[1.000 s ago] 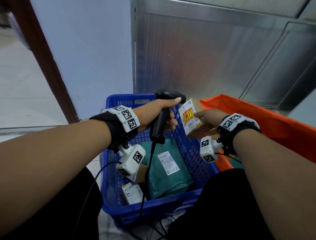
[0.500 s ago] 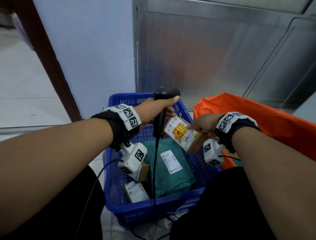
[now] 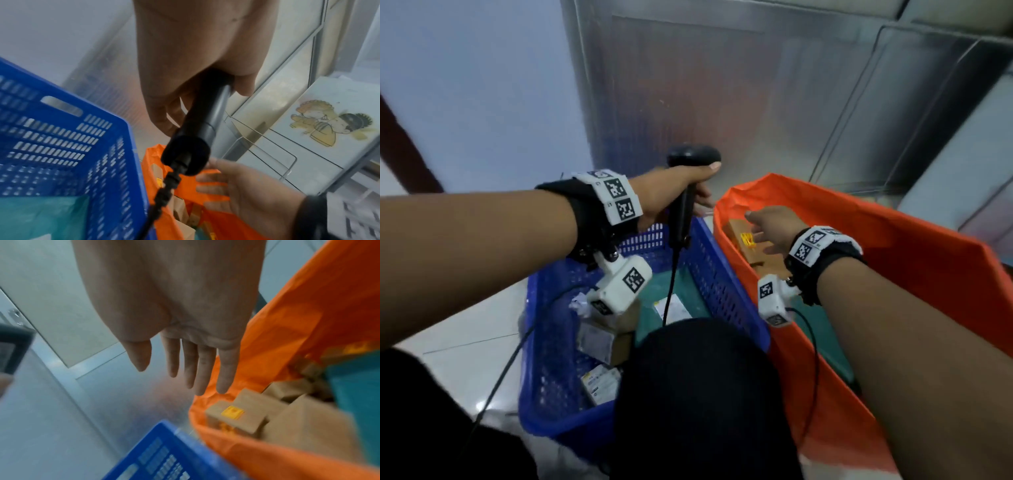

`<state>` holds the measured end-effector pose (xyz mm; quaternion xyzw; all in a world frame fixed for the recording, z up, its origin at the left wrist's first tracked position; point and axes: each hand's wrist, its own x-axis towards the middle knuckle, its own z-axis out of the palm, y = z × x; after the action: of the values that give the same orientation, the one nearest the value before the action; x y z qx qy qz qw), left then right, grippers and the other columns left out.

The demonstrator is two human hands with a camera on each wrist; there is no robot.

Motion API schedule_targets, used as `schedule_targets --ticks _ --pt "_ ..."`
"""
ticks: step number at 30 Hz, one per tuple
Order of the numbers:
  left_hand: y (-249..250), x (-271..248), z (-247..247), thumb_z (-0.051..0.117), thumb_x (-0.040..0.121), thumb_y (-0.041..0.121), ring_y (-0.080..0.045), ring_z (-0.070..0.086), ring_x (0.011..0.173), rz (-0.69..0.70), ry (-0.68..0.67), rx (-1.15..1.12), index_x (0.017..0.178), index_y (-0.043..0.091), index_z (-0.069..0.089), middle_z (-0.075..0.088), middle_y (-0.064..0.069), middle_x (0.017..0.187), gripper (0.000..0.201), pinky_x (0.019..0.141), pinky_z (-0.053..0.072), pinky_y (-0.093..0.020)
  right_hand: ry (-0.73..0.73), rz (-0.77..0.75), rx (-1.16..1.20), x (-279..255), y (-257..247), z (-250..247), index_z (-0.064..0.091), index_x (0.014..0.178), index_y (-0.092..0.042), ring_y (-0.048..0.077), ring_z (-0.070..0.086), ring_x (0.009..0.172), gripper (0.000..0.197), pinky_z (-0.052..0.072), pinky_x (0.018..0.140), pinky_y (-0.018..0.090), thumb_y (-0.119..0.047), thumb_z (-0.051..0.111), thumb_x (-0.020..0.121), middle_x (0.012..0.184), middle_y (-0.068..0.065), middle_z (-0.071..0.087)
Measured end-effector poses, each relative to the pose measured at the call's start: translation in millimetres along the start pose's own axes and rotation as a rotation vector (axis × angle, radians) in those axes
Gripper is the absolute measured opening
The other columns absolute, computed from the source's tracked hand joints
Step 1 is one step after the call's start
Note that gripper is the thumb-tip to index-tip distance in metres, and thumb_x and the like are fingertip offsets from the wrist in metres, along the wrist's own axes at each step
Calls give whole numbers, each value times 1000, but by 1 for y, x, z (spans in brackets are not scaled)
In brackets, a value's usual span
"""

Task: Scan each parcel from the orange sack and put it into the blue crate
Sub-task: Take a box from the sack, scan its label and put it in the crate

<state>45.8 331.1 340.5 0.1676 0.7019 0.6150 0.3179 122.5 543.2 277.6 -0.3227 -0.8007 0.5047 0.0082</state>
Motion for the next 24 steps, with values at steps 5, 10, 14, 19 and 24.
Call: schedule_targets --ticks 5,10,14,19,24 --pt "11 38 88 60 95 56 -15 67 66 -46 -94 -28 75 15 63 73 -4 80 46 64 54 -24 159 237 -49 5 114 -74 62 97 -15 25 60 88 15 50 79 39 -29 66 92 102 9 65" --pt "-41 81 172 62 97 48 -9 66 54 -93 -165 -57 79 12 62 66 -6 85 40 50 54 -21 125 421 -57 14 197 -82 64 101 -2 31 64 92 38 53 82 40 -37 72 89 101 18 65" --pt "-101 122 205 70 91 51 -13 65 55 -211 -114 -71 84 10 64 70 -11 91 42 50 54 -22 86 356 58 32 212 -61 62 121 -5 37 58 121 54 48 104 50 -50 65 91 129 19 62" --pt "-141 149 199 65 93 50 -18 67 53 -319 -37 -163 86 7 61 68 -14 88 44 51 55 -23 50 255 111 61 186 -22 50 143 -12 37 53 126 74 43 107 44 -67 34 96 141 17 53" --pt "-132 152 187 64 92 49 -22 67 71 -323 -5 -133 81 10 61 68 -11 83 41 65 57 -29 -9 241 74 87 196 -6 64 85 -22 29 68 86 36 54 76 40 -52 50 72 90 9 70"
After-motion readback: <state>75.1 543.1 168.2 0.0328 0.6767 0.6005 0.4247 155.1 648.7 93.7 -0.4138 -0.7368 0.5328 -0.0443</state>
